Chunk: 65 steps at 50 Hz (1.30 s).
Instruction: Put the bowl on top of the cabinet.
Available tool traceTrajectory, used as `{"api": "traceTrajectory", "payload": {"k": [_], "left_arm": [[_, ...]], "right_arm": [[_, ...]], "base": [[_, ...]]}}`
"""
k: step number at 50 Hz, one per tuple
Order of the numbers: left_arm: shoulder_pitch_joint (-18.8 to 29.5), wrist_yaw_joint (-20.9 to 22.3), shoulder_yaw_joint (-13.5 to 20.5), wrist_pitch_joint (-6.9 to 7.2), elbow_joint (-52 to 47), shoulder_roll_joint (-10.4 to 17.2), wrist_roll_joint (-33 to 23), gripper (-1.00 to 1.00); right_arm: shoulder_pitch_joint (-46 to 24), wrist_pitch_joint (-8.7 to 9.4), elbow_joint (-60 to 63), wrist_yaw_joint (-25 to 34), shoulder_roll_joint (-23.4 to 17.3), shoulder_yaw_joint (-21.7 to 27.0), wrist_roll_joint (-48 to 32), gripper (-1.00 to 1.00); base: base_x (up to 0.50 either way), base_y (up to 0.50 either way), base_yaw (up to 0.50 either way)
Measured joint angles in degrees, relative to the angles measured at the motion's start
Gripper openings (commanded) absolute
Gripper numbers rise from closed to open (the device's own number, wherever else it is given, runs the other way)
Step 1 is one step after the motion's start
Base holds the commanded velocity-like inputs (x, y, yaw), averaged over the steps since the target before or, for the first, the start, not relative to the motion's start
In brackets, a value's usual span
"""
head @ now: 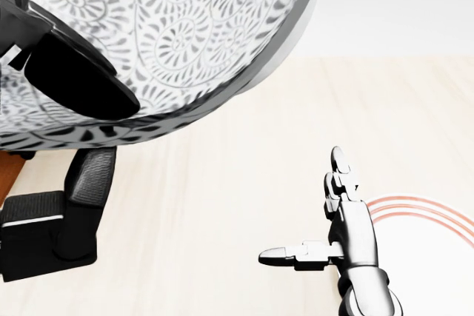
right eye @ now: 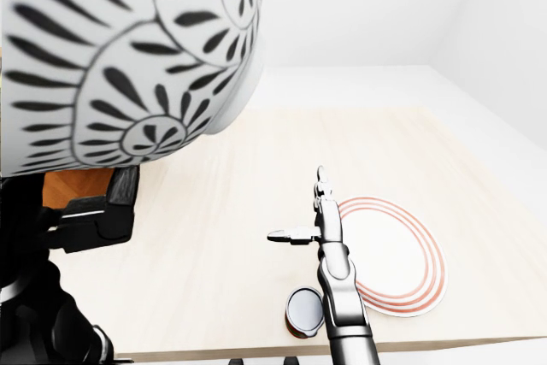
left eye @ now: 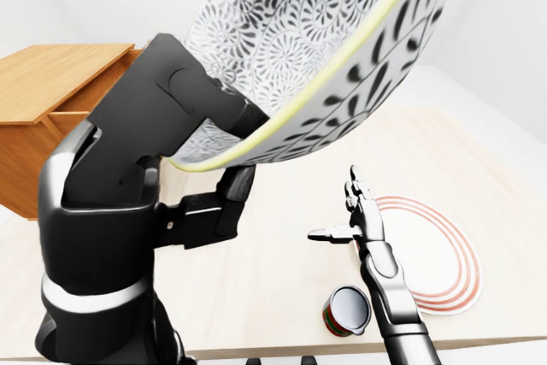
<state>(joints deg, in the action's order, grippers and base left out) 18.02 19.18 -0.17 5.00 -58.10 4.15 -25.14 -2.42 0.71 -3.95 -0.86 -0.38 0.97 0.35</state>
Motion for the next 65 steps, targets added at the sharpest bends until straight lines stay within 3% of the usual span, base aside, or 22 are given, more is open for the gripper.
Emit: {"api": "traceTrajectory", "payload": {"k": [5, 12, 25, 37, 51, 57, 65], "left_arm": [[6.70, 0.41, 4.26, 0.00, -0.65, 3.62, 3.13, -0.98], [14.63, -1.83, 9.54, 0.00, 0.27, 10.94, 9.03, -0.97], [22.50, -8.84, 17.01, 0.00, 11.97, 23.93, 18.55, -0.97], [26.93, -14.21, 20.38, 0.00, 28.78, 33.38, 23.06, -0.98], [33.54, -18.53, 21.17, 0.00, 49.04, 42.72, 25.94, -0.98], [37.78, -20.13, 20.27, -2.29, 59.87, 46.10, 25.30, -0.97], [43.64, -22.87, 18.37, -9.70, 77.66, 49.12, 22.34, -0.97]], "right_arm": [[0.01, 0.06, 0.07, 0.03, 0.01, -0.01, 0.03, 1.00], [0.06, 0.14, 0.21, 0.08, 0.02, -0.04, 0.05, 1.00], [-0.17, -0.29, -0.55, 0.07, 0.04, -0.06, 0.00, 1.00], [-0.24, -0.71, -1.06, 0.06, 0.04, -0.09, -0.03, 1.00], [-0.02, -0.54, -0.62, 0.10, 0.05, -0.15, -0.11, 1.00], [0.09, -0.43, -0.39, 0.14, 0.06, -0.18, -0.12, 1.00], [0.07, -0.41, -0.41, 0.17, 0.07, -0.19, -0.14, 1.00]], "base": [[0.00, 0.00, 0.00], [0.00, 0.00, 0.00], [0.00, 0.00, 0.00], [0.00, 0.00, 0.00], [0.00, 0.00, 0.00], [0.00, 0.00, 0.00], [0.00, 0.00, 0.00]]}}
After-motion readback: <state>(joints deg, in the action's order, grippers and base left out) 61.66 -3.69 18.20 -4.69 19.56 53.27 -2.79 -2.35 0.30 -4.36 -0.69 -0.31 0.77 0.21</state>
